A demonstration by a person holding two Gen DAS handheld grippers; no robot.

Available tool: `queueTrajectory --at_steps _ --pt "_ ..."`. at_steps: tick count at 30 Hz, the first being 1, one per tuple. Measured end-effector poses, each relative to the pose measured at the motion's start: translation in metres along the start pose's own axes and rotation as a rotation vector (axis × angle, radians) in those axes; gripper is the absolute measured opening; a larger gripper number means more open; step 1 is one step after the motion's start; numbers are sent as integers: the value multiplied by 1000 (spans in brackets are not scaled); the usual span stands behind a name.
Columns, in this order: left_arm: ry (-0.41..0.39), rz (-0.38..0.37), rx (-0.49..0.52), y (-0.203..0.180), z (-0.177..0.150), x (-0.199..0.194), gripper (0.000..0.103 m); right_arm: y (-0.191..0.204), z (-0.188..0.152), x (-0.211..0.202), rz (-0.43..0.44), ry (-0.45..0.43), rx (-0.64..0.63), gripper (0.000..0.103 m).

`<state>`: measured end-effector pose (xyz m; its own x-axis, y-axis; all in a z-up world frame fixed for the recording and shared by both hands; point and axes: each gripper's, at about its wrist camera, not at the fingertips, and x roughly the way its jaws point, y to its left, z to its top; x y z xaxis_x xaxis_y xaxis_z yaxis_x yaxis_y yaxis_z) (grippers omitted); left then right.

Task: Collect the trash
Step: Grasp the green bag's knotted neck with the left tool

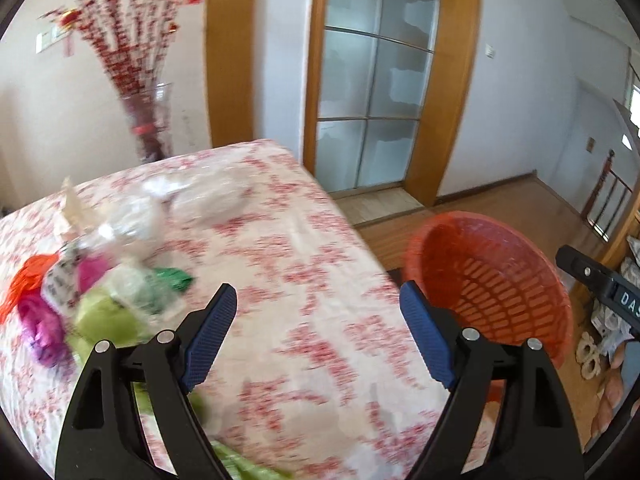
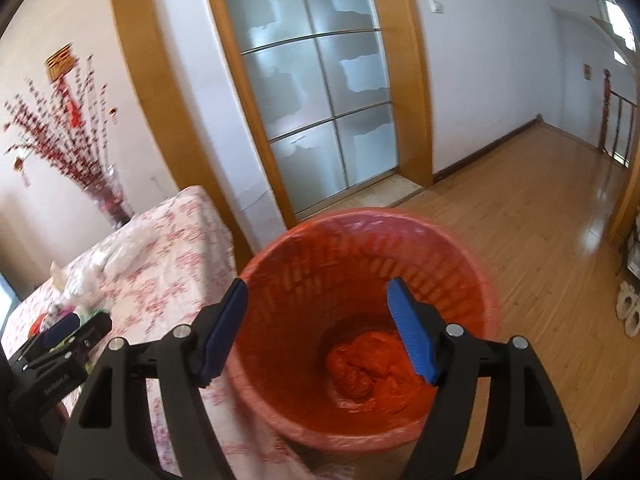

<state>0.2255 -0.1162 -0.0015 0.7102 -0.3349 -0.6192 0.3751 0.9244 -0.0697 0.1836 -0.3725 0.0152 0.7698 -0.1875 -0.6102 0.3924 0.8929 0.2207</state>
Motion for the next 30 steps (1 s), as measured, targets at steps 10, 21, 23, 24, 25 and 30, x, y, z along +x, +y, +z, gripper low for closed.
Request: queueTrajectory --at_steps 10,21,23,24,25,30 --pt "-32 100 -86 62 -13 -24 82 59 -18 4 82 35 -104 71" --pt "15 207 -145 93 -52 -35 82 95 -37 10 137 88 -161 71" --pt "40 199 -167 92 -59 -31 80 97 -39 11 140 95 -165 71" --pt "48 198 -173 90 -62 -30 79 98 -40 11 141 97 -166 71" --pt "57 198 -179 89 -65 -28 78 98 -41 11 141 99 -167 71" --pt "116 208 -200 79 -73 -10 63 97 -44 9 140 107 -167 71"
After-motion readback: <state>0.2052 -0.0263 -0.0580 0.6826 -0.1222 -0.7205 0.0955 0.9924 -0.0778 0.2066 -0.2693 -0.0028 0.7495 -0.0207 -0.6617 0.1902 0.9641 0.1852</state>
